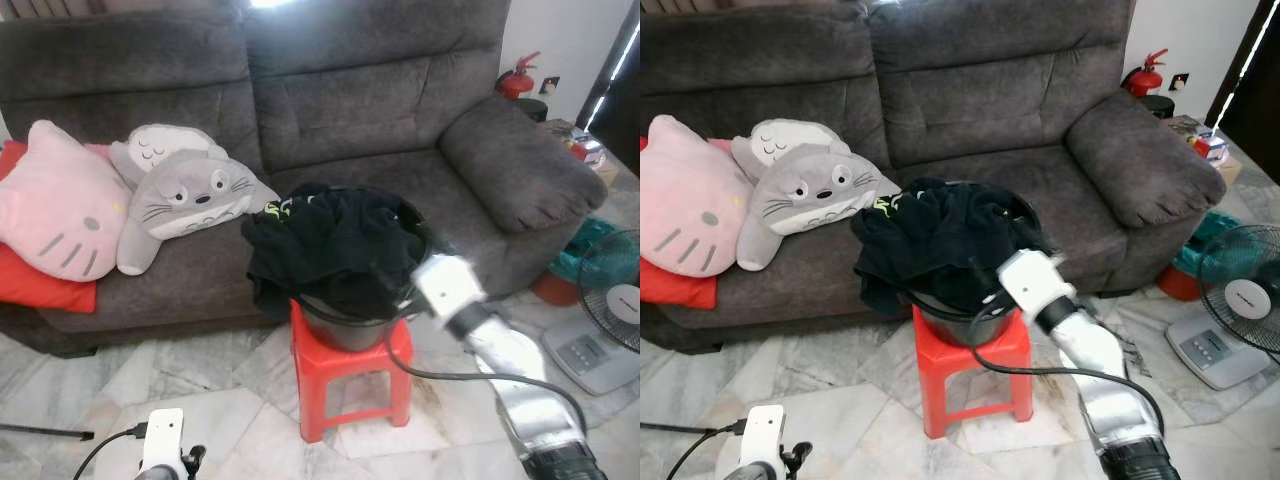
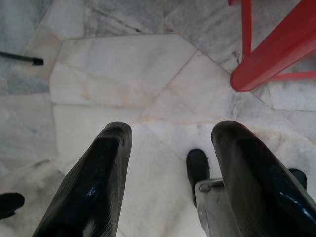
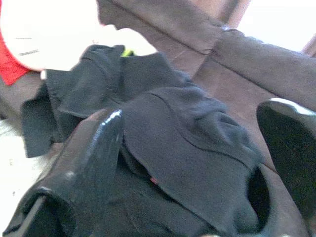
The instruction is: Hang hanger
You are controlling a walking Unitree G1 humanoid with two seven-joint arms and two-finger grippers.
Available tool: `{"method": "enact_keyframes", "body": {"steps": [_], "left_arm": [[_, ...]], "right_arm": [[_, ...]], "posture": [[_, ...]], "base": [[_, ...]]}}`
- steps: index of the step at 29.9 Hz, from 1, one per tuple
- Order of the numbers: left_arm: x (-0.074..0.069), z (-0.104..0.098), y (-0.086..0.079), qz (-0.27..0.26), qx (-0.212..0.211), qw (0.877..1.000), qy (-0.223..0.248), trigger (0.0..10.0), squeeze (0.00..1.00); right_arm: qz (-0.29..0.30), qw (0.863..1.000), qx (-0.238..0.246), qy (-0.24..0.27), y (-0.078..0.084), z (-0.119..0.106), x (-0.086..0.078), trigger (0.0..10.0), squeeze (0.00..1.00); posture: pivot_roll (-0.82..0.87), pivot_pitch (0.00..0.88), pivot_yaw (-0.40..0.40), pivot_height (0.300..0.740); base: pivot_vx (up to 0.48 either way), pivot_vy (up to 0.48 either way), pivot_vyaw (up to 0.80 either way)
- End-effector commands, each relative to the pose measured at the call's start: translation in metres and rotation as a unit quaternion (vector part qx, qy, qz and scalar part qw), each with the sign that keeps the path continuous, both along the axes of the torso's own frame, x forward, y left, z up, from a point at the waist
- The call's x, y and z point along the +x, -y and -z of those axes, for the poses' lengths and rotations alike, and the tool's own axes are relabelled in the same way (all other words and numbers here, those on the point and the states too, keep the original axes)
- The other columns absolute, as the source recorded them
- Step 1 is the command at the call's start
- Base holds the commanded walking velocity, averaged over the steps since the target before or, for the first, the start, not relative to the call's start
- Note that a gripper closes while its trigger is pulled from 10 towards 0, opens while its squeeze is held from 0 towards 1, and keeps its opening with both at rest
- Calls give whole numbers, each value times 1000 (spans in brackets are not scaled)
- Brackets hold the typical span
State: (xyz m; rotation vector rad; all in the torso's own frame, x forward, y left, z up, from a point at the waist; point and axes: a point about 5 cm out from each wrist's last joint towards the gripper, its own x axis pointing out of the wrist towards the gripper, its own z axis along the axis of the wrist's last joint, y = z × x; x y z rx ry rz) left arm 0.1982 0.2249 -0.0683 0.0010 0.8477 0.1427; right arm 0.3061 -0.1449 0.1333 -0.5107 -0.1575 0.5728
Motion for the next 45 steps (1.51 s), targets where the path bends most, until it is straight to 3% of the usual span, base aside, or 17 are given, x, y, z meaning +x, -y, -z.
{"method": "enact_keyframes", "body": {"steps": [1, 12, 30, 45], "left_arm": [[-5, 2, -5, -21, -4, 1000, -8, 10000, 0], [-6, 2, -5, -20, -7, 1000, -9, 10000, 0], [-4, 1, -6, -18, -8, 1000, -8, 10000, 0], [-4, 1, -6, -18, -9, 1000, -4, 10000, 0]], "right_arm": [[-23, 999, -16, -20, -5, 0, 2, 10000, 0], [31, 991, -116, -52, 14, 11, 13, 10000, 0], [48, 987, -120, -97, 19, 26, 18, 10000, 0], [38, 991, -120, -48, 16, 11, 33, 10000, 0]], "posture": [[-158, 0, 63, 740], [-164, 0, 73, 740], [-160, 0, 82, 740], [-154, 0, 78, 740]], "base": [[0, 0, 0], [0, 0, 0], [0, 0, 0], [0, 0, 0]]}}
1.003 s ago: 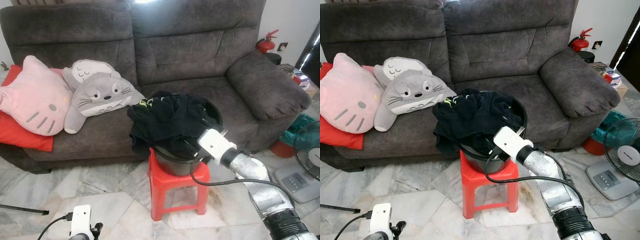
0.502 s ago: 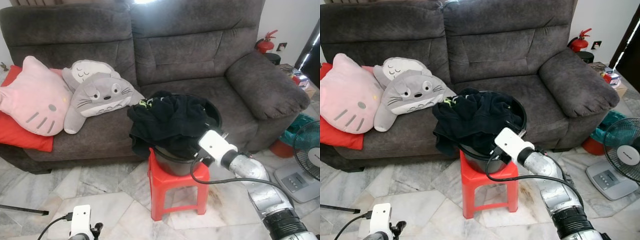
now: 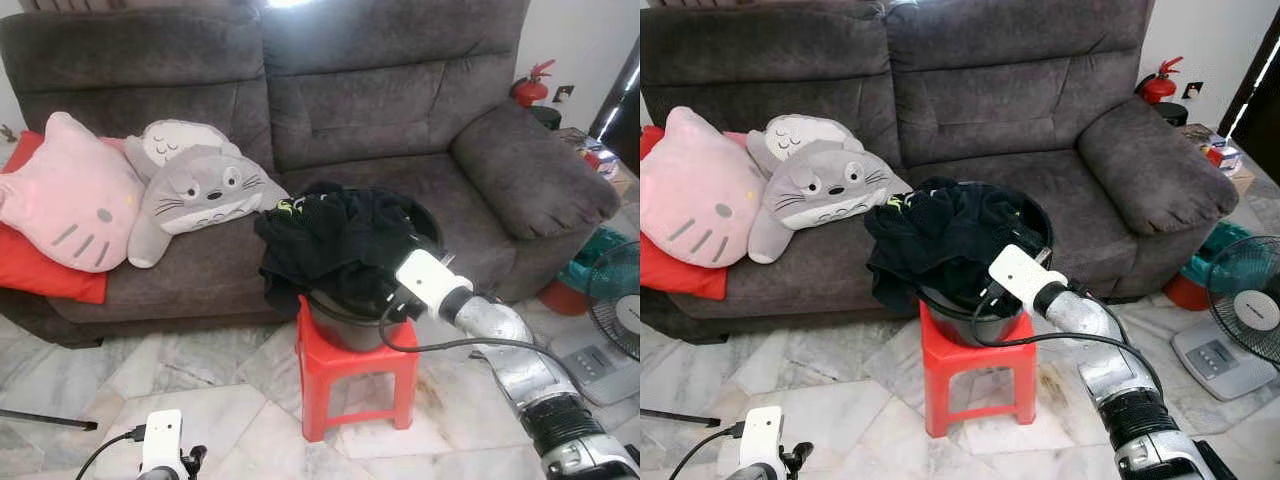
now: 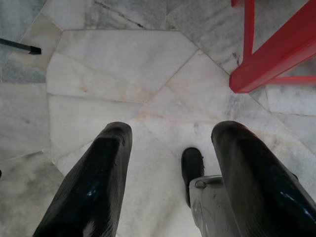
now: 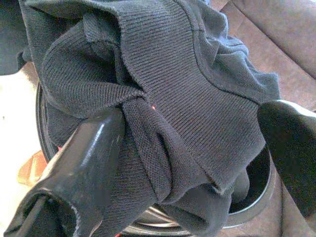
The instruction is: Hang hanger
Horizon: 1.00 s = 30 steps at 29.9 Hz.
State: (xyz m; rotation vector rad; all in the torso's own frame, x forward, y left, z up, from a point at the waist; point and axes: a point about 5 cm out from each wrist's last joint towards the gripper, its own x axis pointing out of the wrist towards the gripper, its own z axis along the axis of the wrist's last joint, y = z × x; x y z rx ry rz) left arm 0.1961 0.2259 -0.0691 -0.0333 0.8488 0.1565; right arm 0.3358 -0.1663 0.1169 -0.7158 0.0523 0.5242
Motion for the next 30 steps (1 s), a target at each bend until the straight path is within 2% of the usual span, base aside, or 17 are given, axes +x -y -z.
{"method": "enact_keyframes", "body": {"steps": [1, 6, 11, 13, 16, 17, 18, 19, 20, 21, 22, 23, 24, 25, 26, 27, 30], "left_arm": [[-2, 0, -5, -6, 3, 1000, -5, 10000, 0], [-2, 0, -5, -5, 4, 1000, -5, 10000, 0], [-2, 0, -6, -4, 3, 1000, -6, 10000, 0], [-2, 0, -5, -3, 2, 1000, -7, 10000, 0], [-2, 0, -6, -2, 1, 1000, -7, 10000, 0], [-2, 0, -6, -2, 1, 1000, -7, 10000, 0], [-2, 0, -6, -1, 1, 1000, -7, 10000, 0], [-2, 0, -6, -1, 1, 1000, -7, 10000, 0], [-3, 0, -6, 0, 1, 1000, -7, 10000, 0], [-3, 0, -6, 0, 1, 1000, -7, 10000, 0], [-3, 0, -6, 2, 2, 1000, -7, 10000, 0], [-2, 0, -6, 3, 4, 1000, -7, 10000, 0], [-2, 0, -6, 3, 4, 1000, -7, 10000, 0], [-2, 0, -6, 3, 5, 1000, -5, 10000, 0], [-2, 0, -7, 3, 5, 1000, -4, 10000, 0], [-3, 0, -7, 2, 6, 1000, -3, 10000, 0], [-3, 0, -7, 2, 9, 1000, -1, 10000, 0]], "right_arm": [[-17, 1000, 1, 9, -6, -6, 3, 10000, 0], [-60, 998, -7, -23, -14, -2, -5, 10000, 0], [-55, 998, -20, -34, -11, 1, -8, 10000, 0], [-33, 999, -17, -41, -6, 2, -15, 10000, 0], [-7, 999, 25, -18, -3, -1, -31, 10000, 0], [-7, 999, 25, -18, -3, -1, -31, 10000, 0], [12, 998, 68, 9, -3, -7, -41, 10000, 0], [12, 998, 68, 9, -3, -7, -41, 10000, 0], [32, 992, 114, 37, -4, -13, -48, 10000, 0], [32, 992, 114, 37, -4, -13, -48, 10000, 0], [70, 974, 204, 68, -6, -23, -55, 10000, 0], [108, 947, 288, 89, -7, -31, -59, 10000, 0], [108, 947, 288, 89, -7, -31, -59, 10000, 0], [141, 920, 349, 107, -6, -36, -62, 10000, 0], [160, 903, 383, 116, -5, -38, -64, 10000, 0], [170, 896, 390, 126, -5, -39, -63, 10000, 0], [173, 893, 395, 131, -8, -42, -62, 10000, 0]], "posture": [[-154, 0, 78, 740], [-151, 0, 81, 740], [-152, 0, 81, 740], [-152, 0, 81, 740], [-160, 0, 76, 740], [-160, 0, 76, 740], [-163, 0, 77, 740], [-163, 0, 77, 740], [-166, 0, 77, 740], [-166, 0, 77, 740], [-168, 0, 78, 740], [-168, 0, 77, 740], [-168, 0, 77, 740], [-163, 0, 76, 740], [-163, 0, 76, 740], [-162, 0, 73, 740], [-158, 0, 70, 740]], "base": [[0, 0, 0], [0, 0, 0], [0, 0, 0], [0, 0, 0], [0, 0, 0], [0, 0, 0], [0, 0, 0], [0, 0, 0], [0, 0, 0], [0, 0, 0], [0, 0, 0], [0, 0, 0], [0, 0, 0], [0, 0, 0], [0, 0, 0], [0, 0, 0], [0, 0, 0]]}}
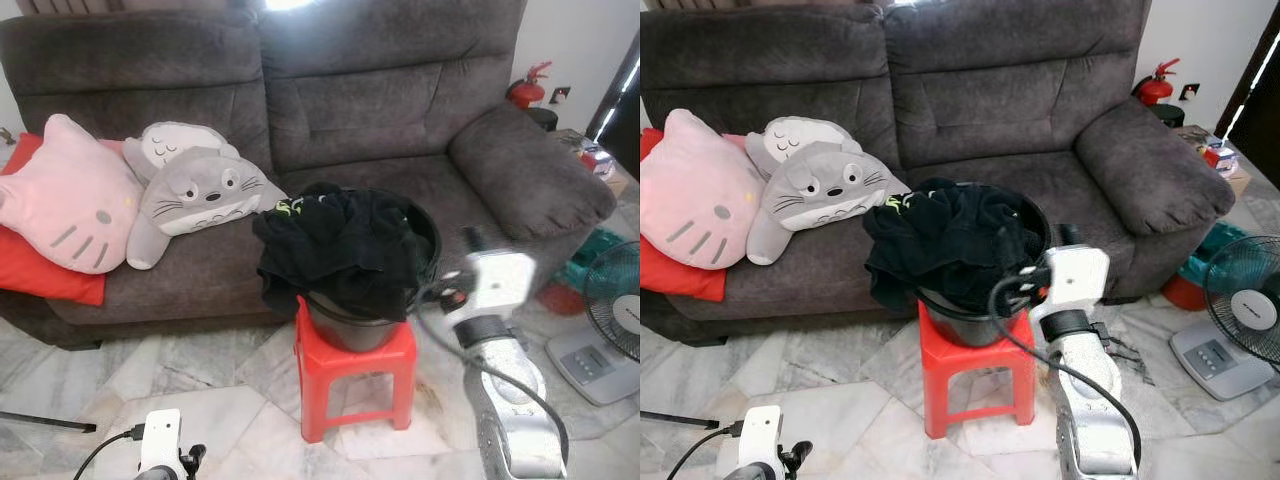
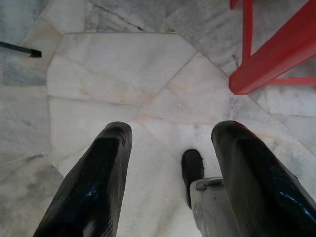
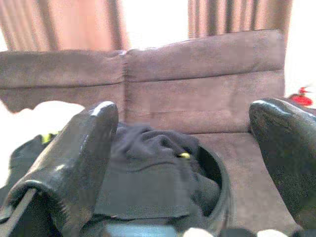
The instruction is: Hang hanger
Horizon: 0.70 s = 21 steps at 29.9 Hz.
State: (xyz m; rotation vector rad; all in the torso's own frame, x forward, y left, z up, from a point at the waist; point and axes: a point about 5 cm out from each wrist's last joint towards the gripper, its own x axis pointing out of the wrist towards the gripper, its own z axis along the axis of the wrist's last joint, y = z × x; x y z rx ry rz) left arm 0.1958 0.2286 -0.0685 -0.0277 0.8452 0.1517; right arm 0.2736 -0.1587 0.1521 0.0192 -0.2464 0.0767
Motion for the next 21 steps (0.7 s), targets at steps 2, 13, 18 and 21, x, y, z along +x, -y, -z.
{"method": "enact_keyframes", "body": {"steps": [2, 13, 18, 21], "left_arm": [[-3, 0, -4, -2, 8, 1000, -2, 10000, 0], [-5, 1, -5, 0, 8, 1000, -6, 10000, 0], [-5, 1, -5, 2, 8, 1000, -6, 10000, 0], [-6, 2, -5, 2, 7, 1000, -6, 10000, 0]], "right_arm": [[-9, 1000, -3, 8, -5, -7, 3, 10000, 0], [-26, 999, -21, -10, -8, -6, -1, 10000, 0], [-27, 999, -40, -7, -10, -7, -4, 10000, 0], [-31, 999, -35, -14, -11, -6, -3, 10000, 0]], "posture": [[-154, 0, 66, 740], [-155, 0, 67, 740], [-156, 0, 66, 740], [-154, 0, 62, 740]], "base": [[122, 0, 0], [28, 0, 0], [0, 0, 378], [81, 0, 265]]}}
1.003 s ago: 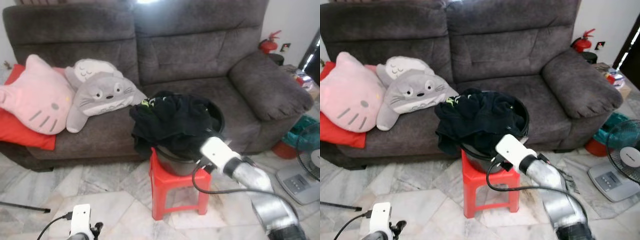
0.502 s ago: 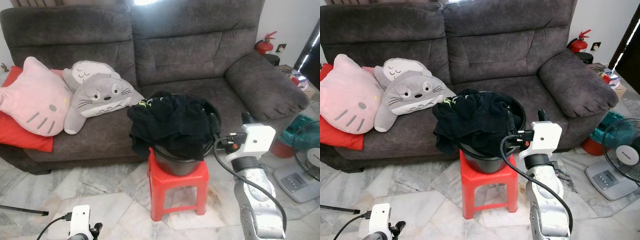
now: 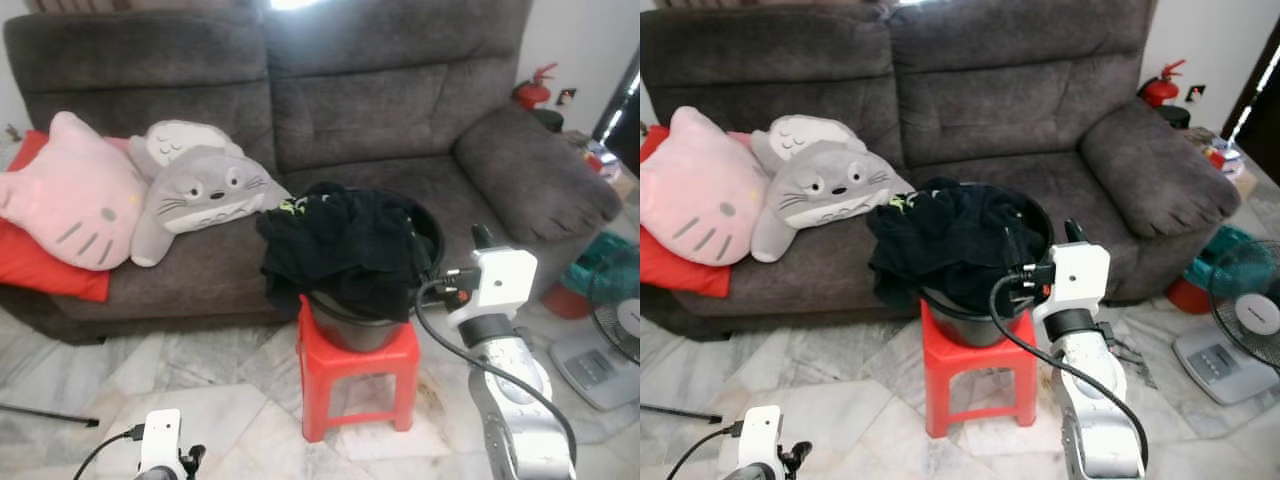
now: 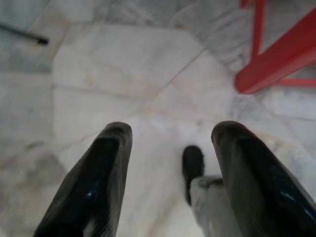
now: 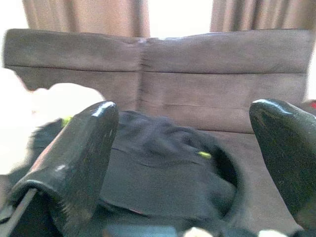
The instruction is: Hang hanger
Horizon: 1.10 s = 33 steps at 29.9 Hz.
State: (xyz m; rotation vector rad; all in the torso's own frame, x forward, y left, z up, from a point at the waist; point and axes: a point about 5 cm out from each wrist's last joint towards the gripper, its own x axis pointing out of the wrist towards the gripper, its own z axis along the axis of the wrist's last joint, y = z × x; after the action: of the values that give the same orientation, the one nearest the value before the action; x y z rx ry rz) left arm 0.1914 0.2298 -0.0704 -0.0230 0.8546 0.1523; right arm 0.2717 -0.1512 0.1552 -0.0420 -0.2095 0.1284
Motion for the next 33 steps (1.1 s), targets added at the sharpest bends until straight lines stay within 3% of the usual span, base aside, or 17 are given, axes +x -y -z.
{"method": "enact_keyframes", "body": {"steps": [1, 10, 16, 24, 29, 32, 33], "left_arm": [[-2, 0, -3, 1, 5, 1000, -1, 10000, 0], [-2, 0, -3, 0, 5, 1000, -2, 10000, 0], [-2, 0, -4, 1, 5, 1000, -2, 10000, 0], [0, -1, -4, -1, 11, 1000, 1, 10000, 0], [0, -1, -5, 2, 10, 1000, -2, 10000, 0], [0, -1, -5, 2, 10, 1000, -3, 10000, 0], [0, -1, -5, 2, 10, 1000, -3, 10000, 0]], "right_arm": [[-10, 1000, -2, 3, -3, -3, -1, 10000, 0], [-24, 1000, -14, 0, -7, -4, -3, 10000, 0], [-28, 999, -18, -2, -8, -4, -4, 10000, 0], [-43, 998, -34, -5, -9, -3, -6, 10000, 0], [-17, 996, -83, -5, -5, -5, -16, 10000, 0], [6, 984, -175, -29, -1, -1, -32, 10000, 0], [9, 983, -183, -32, 0, -1, -33, 10000, 0]], "posture": [[-154, 0, 62, 740], [-153, 0, 61, 740], [-156, 0, 60, 740], [-157, 0, 57, 740], [-163, 0, 58, 740], [-174, 0, 64, 740], [-176, 0, 64, 740]], "base": [[244, 0, 0], [255, 0, 0], [264, 0, 695], [166, 0, 0], [0, 0, 0], [0, 0, 0], [0, 0, 0]]}}
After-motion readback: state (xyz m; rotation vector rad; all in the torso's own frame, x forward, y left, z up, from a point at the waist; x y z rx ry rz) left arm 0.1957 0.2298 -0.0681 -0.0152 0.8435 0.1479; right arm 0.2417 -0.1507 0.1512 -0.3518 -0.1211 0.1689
